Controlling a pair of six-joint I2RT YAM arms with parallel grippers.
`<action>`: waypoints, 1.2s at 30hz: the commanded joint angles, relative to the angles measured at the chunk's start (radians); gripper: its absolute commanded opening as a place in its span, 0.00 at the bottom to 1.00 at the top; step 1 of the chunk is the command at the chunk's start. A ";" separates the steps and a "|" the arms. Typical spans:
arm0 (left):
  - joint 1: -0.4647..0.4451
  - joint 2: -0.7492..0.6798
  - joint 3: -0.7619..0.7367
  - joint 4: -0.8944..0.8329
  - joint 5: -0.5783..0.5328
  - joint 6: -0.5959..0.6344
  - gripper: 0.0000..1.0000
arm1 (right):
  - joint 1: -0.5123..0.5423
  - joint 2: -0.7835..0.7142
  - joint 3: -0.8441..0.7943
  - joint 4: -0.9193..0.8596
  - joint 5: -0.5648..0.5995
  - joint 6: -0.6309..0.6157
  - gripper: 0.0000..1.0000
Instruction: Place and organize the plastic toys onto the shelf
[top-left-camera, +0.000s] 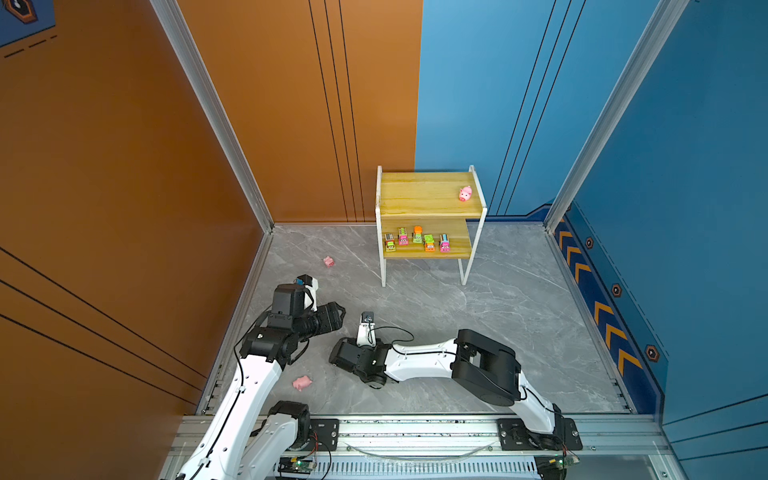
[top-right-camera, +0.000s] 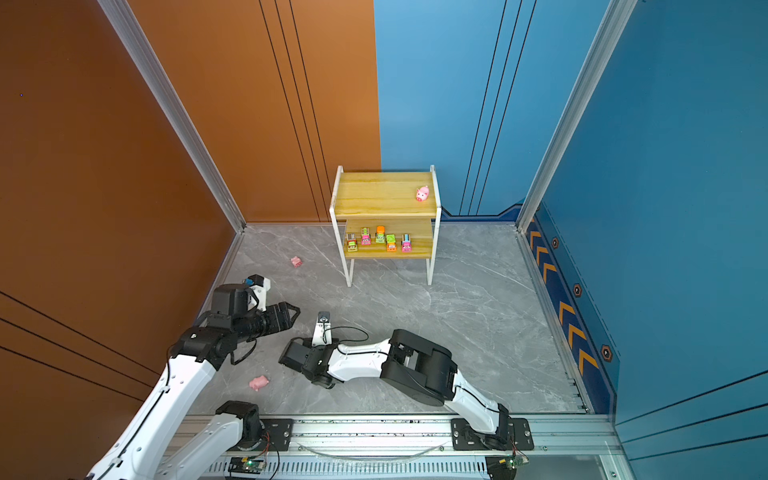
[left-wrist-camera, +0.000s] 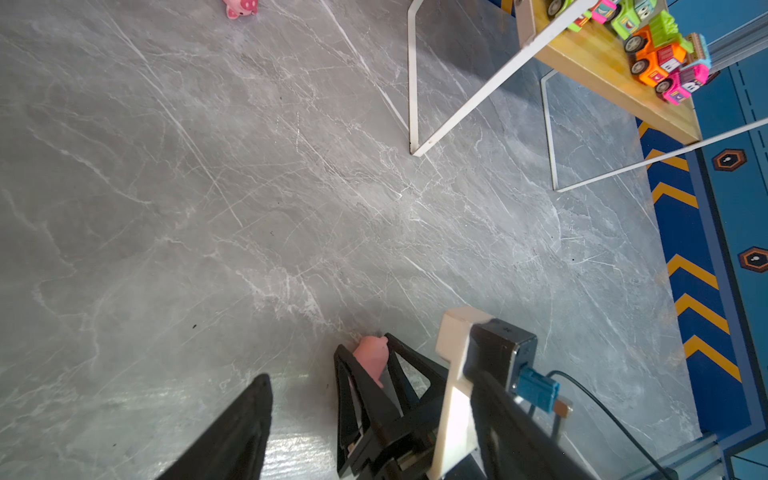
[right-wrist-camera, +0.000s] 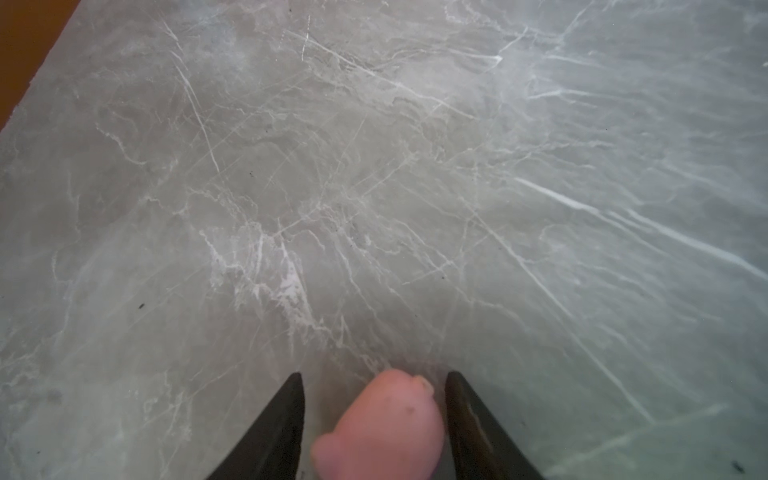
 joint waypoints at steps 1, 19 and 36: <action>0.008 -0.011 -0.002 0.007 0.025 0.010 0.77 | -0.010 0.026 0.018 -0.119 -0.009 0.003 0.46; 0.002 0.003 -0.006 0.014 0.048 0.011 0.77 | -0.219 -0.477 -0.589 0.165 -0.320 -0.762 0.36; 0.001 0.017 -0.010 0.023 0.057 0.011 0.77 | -0.423 -0.449 -0.609 0.282 -0.495 -0.980 0.55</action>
